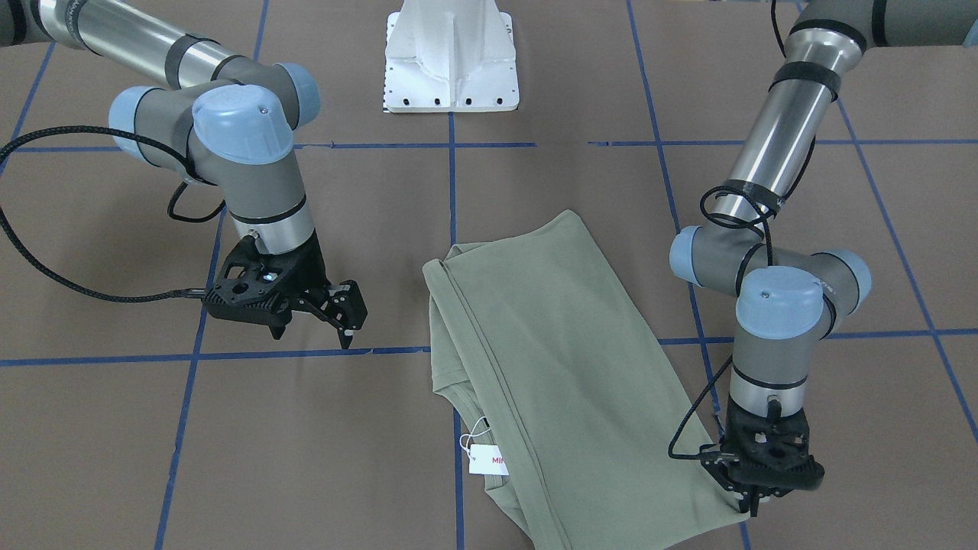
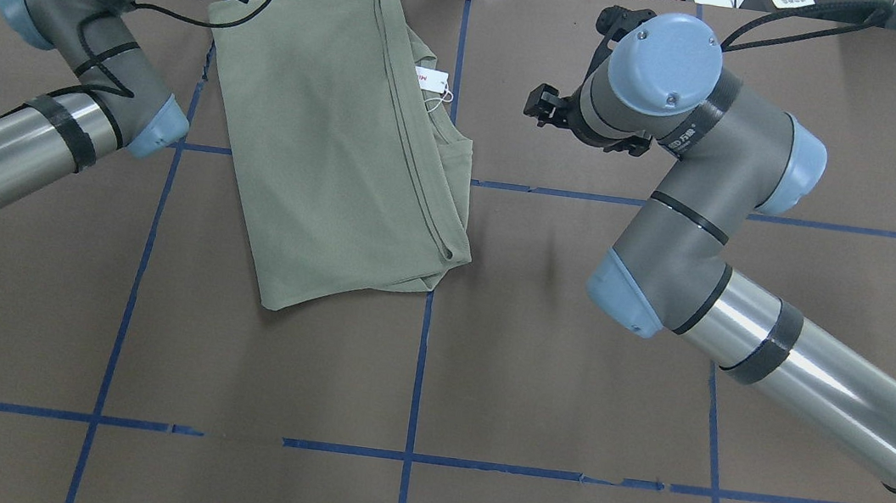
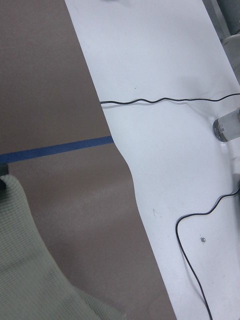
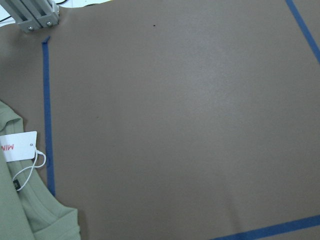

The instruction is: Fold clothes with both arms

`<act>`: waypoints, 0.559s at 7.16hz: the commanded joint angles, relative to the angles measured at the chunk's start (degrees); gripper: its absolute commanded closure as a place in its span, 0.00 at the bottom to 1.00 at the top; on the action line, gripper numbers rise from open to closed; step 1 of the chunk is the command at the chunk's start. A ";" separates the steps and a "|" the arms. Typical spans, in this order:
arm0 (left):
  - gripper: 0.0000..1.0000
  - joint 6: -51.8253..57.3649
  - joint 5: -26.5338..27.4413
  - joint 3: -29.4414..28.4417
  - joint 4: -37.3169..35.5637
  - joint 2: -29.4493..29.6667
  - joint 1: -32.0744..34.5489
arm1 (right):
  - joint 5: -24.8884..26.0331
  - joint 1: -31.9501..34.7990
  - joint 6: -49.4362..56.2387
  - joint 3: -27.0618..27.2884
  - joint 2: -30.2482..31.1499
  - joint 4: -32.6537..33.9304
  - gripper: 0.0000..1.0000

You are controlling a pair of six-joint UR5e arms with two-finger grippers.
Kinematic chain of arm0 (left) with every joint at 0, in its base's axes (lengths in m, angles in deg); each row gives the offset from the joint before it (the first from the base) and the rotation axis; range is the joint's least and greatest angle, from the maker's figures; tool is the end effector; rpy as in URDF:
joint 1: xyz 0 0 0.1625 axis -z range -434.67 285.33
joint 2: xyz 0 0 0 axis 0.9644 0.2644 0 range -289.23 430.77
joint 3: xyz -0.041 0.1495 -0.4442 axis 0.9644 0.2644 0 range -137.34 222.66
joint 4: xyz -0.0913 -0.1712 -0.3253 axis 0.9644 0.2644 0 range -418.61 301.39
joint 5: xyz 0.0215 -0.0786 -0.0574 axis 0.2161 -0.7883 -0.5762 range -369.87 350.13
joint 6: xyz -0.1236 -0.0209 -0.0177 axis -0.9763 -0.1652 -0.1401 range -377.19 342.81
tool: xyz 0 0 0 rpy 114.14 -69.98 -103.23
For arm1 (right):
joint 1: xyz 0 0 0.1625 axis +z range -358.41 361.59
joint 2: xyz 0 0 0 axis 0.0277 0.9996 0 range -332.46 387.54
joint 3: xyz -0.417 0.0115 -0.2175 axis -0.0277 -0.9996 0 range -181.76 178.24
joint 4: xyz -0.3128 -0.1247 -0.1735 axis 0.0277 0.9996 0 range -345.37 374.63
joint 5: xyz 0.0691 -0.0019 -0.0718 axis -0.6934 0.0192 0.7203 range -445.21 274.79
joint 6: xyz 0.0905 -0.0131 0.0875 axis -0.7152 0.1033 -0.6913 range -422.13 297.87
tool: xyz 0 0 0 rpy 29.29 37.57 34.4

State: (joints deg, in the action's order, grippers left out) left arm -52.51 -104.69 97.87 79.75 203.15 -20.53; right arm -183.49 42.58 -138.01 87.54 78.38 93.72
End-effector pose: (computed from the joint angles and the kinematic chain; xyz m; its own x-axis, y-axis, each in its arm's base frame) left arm 0.3862 -0.7437 0.4512 0.8153 0.2601 -0.5174 0.1756 0.7404 0.6489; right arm -0.4790 -0.5688 0.3127 0.6151 0.2145 0.7587 -0.4295 0.8981 0.0943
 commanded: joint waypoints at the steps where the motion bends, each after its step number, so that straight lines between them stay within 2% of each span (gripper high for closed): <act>1: 0.00 -0.53 -8.44 11.36 -0.03 -6.84 0.62 | 4.46 -4.05 -5.99 -6.37 -5.38 -3.92 0.00; 2: 0.00 -0.71 -8.54 15.15 -0.03 -9.57 0.53 | 7.10 -6.25 -9.87 -11.98 -8.71 -7.51 0.08; 3: 0.00 -0.71 -8.54 17.02 -0.03 -10.82 0.36 | 7.39 -8.02 -13.04 -13.43 -9.70 -7.98 0.16; 4: 0.00 -0.80 -8.54 17.13 -0.03 -11.00 0.09 | 7.13 -9.08 -13.07 -12.84 -9.45 -7.47 0.16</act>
State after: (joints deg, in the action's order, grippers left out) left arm -53.21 -113.10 113.73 79.73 193.08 -20.20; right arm -176.64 35.17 -149.47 75.45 69.53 86.49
